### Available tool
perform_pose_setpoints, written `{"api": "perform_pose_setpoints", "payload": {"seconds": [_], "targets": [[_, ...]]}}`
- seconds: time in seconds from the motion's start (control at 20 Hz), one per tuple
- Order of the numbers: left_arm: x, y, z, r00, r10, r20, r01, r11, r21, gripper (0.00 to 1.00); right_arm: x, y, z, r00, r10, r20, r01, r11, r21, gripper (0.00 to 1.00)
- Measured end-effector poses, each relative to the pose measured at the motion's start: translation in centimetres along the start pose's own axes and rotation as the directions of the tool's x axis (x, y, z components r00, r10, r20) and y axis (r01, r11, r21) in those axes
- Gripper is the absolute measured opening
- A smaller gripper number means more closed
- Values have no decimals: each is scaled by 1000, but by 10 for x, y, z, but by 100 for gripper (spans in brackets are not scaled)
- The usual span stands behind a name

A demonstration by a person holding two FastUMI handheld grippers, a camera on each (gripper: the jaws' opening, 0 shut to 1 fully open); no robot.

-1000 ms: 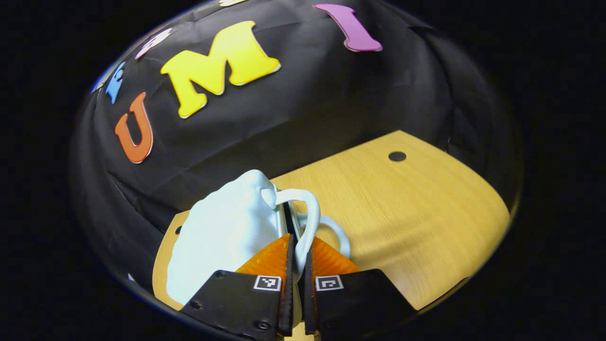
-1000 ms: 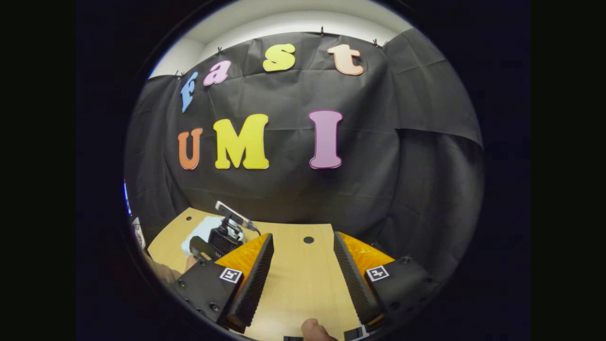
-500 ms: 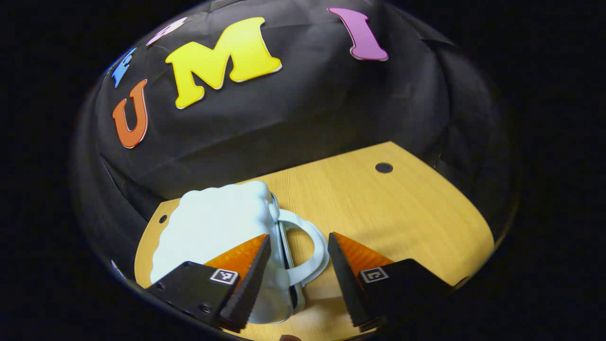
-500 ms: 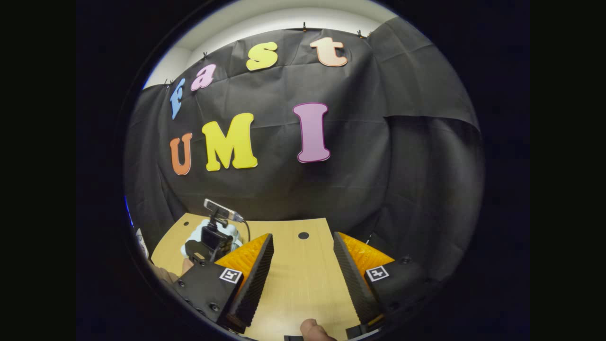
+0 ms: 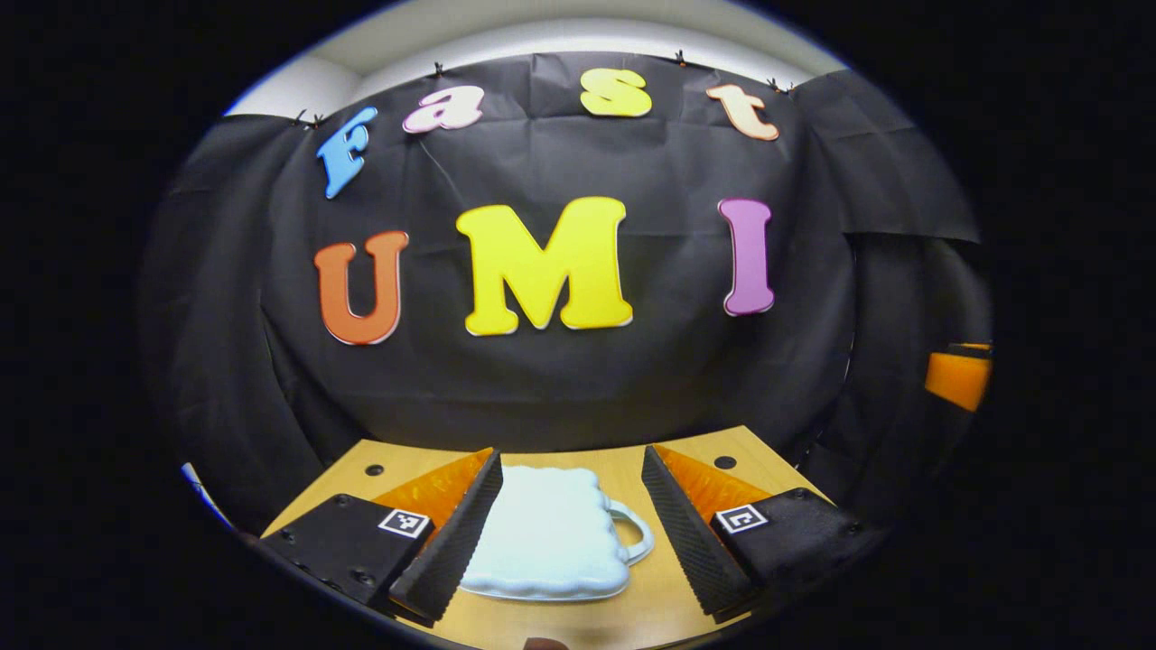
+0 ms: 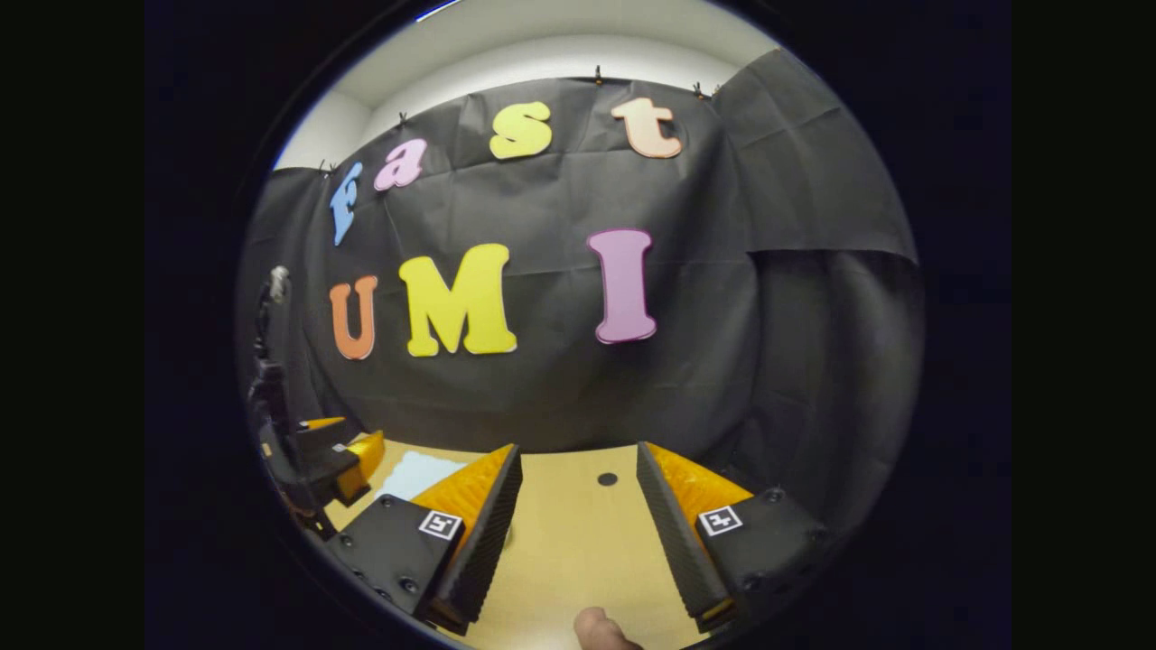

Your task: First open the suitcase, pack the skin care products into it, and then close the suitcase.

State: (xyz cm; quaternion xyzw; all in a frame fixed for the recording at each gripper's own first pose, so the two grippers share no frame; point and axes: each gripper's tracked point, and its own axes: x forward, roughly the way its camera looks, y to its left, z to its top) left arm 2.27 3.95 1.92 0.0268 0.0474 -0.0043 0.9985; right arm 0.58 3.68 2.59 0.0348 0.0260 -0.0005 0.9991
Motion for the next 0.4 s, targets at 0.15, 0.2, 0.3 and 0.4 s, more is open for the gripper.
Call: {"api": "perform_pose_setpoints", "payload": {"seconds": [0.15,0.2,0.3,0.4], "targets": [[-42,30,14,999,3,34,-1,997,-75,99,-7,47,-10,999,43,-16,-42,999,6,77],[-56,41,16,999,16,36,-12,996,-92,99,-11,61,-12,998,59,-11,-59,998,10,77],[-75,67,17,998,48,33,-44,993,-107,99,-21,87,-15,997,71,7,-71,997,-15,77],[-87,85,15,998,57,36,-53,992,-114,98,-29,117,-19,995,99,16,-98,993,-60,77]]}}
